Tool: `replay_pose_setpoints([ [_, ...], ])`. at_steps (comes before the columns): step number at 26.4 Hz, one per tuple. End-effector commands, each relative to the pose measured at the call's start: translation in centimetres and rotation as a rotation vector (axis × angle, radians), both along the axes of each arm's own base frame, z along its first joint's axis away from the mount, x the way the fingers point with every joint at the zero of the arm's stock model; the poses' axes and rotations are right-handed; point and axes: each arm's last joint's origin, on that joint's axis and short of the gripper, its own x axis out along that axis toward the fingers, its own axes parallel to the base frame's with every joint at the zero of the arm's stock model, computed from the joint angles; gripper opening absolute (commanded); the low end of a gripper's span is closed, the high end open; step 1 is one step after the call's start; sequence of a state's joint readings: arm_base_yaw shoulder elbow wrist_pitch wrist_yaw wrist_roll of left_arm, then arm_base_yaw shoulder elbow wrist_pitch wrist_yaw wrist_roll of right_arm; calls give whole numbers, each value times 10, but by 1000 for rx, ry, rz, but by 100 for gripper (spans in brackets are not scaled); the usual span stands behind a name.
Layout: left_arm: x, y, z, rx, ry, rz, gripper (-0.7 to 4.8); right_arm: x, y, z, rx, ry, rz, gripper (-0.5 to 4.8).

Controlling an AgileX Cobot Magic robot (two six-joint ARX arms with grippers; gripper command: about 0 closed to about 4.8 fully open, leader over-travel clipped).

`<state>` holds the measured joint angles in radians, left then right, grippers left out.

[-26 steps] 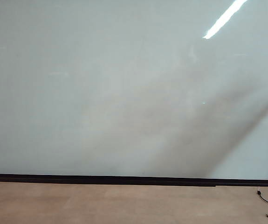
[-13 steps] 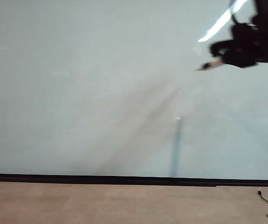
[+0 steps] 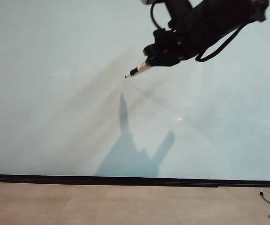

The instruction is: Pick up the pen on the shelf to the right of the whiteboard and write the letter A.

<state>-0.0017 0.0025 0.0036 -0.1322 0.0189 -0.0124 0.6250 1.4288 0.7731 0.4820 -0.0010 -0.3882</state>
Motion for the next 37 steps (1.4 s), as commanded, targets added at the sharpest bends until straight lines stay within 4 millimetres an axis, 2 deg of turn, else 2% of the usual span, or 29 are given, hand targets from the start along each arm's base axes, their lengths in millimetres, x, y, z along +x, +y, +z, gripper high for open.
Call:
replay_pose_setpoints([
  [1,0,0,2,4,-8,-5,-5,8,6,6,-9,1,-5,-2],
  [22,0,0,2,4,-8,-5,-5,9,6,10,-59,-40,-85,-2],
  [37,0,0,2,4,-8,-5,-4,0,-3,35,-49,-155,-145,-2],
])
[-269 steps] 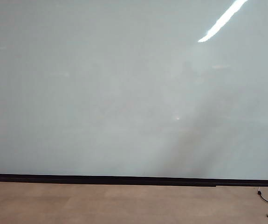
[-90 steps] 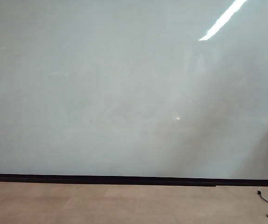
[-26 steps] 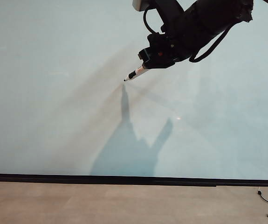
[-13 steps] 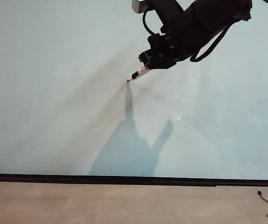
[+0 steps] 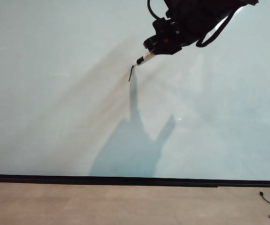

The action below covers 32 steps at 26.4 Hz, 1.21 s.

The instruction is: Pick up the pen on the shelf to the right of the whiteboard and write the letter A.

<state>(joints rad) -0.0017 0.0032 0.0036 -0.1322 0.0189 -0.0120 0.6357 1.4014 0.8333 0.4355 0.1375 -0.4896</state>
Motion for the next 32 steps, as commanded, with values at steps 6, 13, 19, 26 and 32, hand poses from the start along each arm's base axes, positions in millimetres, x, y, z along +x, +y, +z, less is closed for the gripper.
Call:
replay_pose_setpoints([
  [6,0,0,2,4,-9,-5,-5,-5,-9,25,41,-115,-63,-2],
  [13,0,0,2,3,-9,-5,-5,-8,-16,34,60,-155,-92,-2],
  [19,0,0,2,3,-9,-5,-5,-7,-17,46,71,-197,-98,-2],
  [26,0,0,2,4,-9,-5,-5,-7,-17,47,63,-182,-97,-2],
  [32,0,0,2,4,-9,-5,-5,-7,-17,43,44,-151,-93,-2],
])
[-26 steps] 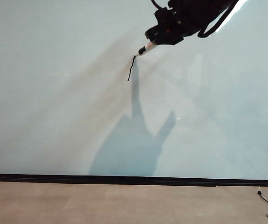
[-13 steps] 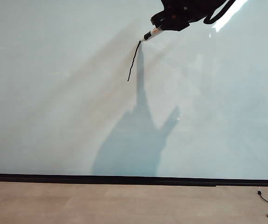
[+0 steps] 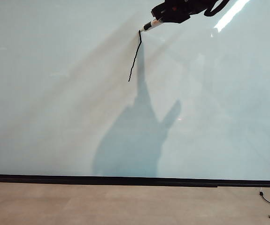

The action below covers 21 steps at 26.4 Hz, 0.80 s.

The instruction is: Pick up the pen on the shelf to the right of the whiteboard and write the letter A.

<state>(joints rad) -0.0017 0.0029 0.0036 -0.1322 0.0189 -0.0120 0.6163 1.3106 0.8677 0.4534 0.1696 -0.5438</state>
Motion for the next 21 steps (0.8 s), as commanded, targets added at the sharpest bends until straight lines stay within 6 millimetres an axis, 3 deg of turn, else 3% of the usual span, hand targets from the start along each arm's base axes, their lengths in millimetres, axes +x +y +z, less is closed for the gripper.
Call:
replay_pose_setpoints([
  [1,0,0,2,4,-9,-5,-5,1,-3,3,11,-5,-44,-2],
  [9,0,0,2,4,-9,-5,-5,-7,-7,1,18,-2,-18,-3],
  [16,0,0,2,4,-9,-4,-5,-54,-29,0,65,-50,6,-3],
  [21,0,0,2,3,-8,-5,-4,-75,-41,-7,208,-10,130,-3],
])
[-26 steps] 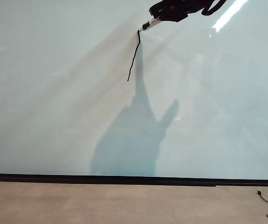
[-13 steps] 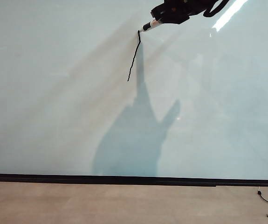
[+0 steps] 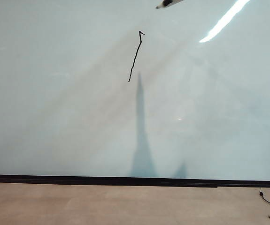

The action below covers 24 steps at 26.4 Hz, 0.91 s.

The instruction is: Pick up the pen on the shelf to the right of the whiteboard and write the letter A.

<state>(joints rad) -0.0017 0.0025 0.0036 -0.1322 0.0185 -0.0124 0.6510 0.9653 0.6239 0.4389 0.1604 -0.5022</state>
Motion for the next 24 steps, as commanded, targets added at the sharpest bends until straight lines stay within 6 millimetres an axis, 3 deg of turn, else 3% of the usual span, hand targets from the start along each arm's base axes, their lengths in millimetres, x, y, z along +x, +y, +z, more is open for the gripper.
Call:
replay_pose_setpoints([
  [1,0,0,2,4,-8,-5,-4,-7,-1,-5,183,58,127,-3],
  [4,0,0,2,4,-8,-5,-4,3,5,-15,417,59,176,-3],
  [10,0,0,2,4,-8,-5,-5,32,19,-38,621,110,202,-3],
  [16,0,0,2,4,-8,-5,-4,51,25,-56,649,163,200,-3],
  [24,0,0,2,4,-8,-5,-4,66,27,-56,625,187,199,-3],
])
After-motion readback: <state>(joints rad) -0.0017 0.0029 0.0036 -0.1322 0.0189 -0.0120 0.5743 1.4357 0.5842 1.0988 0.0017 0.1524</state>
